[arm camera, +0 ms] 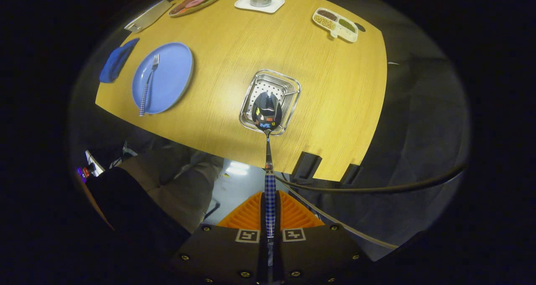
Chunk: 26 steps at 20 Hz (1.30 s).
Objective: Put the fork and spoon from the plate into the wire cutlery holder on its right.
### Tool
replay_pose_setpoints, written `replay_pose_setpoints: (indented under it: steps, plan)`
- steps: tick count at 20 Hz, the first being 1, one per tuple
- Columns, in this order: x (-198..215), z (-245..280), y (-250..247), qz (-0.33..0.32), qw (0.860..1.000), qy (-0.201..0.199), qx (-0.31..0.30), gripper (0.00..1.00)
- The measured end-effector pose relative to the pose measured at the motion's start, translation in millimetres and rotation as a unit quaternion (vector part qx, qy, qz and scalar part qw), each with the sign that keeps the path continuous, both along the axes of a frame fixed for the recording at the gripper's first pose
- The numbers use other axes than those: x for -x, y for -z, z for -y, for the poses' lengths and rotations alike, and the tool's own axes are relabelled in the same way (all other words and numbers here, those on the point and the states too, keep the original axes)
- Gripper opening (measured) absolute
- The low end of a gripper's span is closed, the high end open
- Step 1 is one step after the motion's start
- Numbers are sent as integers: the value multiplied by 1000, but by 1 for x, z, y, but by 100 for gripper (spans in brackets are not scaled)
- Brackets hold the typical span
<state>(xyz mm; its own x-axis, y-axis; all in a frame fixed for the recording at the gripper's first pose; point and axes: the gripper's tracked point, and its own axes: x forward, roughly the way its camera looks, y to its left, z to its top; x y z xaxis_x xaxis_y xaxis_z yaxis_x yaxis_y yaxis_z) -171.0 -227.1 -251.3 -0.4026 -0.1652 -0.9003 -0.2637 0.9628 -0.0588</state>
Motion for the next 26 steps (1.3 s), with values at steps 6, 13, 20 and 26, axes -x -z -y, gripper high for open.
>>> replay_pose_setpoints:
  steps: [6, 13, 20, 26]
  plan:
    - [-25, 4, 31, -69, 997, -39, 16, 5]
    - [-31, 7, 59, -147, 989, -18, 30, 5]
    - [-45, -3, 68, -154, 988, -16, 17, 12]
    - [-53, 1, 45, -129, 991, -2, 19, 27]
